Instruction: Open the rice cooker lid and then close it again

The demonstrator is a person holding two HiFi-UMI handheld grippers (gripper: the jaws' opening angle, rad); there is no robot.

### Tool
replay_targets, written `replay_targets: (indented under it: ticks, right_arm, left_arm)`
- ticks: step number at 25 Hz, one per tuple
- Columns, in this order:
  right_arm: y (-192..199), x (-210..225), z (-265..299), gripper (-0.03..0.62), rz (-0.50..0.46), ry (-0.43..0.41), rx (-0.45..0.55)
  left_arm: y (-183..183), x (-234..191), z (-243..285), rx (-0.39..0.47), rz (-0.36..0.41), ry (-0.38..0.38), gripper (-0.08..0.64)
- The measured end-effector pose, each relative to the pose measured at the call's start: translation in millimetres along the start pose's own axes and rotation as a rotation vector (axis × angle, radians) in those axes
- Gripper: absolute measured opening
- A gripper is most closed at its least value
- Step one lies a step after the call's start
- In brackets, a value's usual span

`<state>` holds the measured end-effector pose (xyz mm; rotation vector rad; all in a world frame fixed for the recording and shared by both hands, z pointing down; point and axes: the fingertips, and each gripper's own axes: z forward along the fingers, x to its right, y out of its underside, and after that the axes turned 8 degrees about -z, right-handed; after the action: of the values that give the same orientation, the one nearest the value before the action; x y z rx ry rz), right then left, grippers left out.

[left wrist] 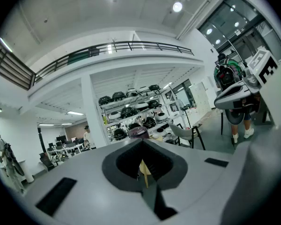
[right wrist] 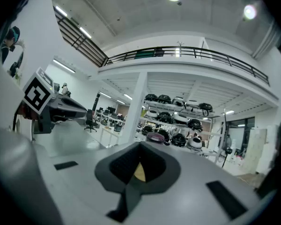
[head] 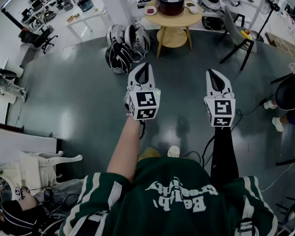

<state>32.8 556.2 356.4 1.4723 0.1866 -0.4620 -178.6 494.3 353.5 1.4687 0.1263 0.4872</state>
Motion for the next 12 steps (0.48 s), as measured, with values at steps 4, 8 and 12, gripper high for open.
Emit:
replay_targets:
  ticks: [4,8,12]
  right_arm:
    - [0.4,-2.3,1.6,0.003,0.013,-0.004,0.002]
    - [-6.1,-5.0,11.6,0.005,0.047,-0.005,0.026]
    - [-5.0,-2.6,32.2,0.005,0.078,0.009,0.028]
  left_arm:
    - [-3.1,-2.6,-0.4,0.001,-0.003,0.0,-0.006]
    - [-7.5,-10.7,5.4,0.009,-0.006,0.002,-0.006]
    - [-8.6,-20.5,24.4,0.018,-0.028,0.013,-0.007]
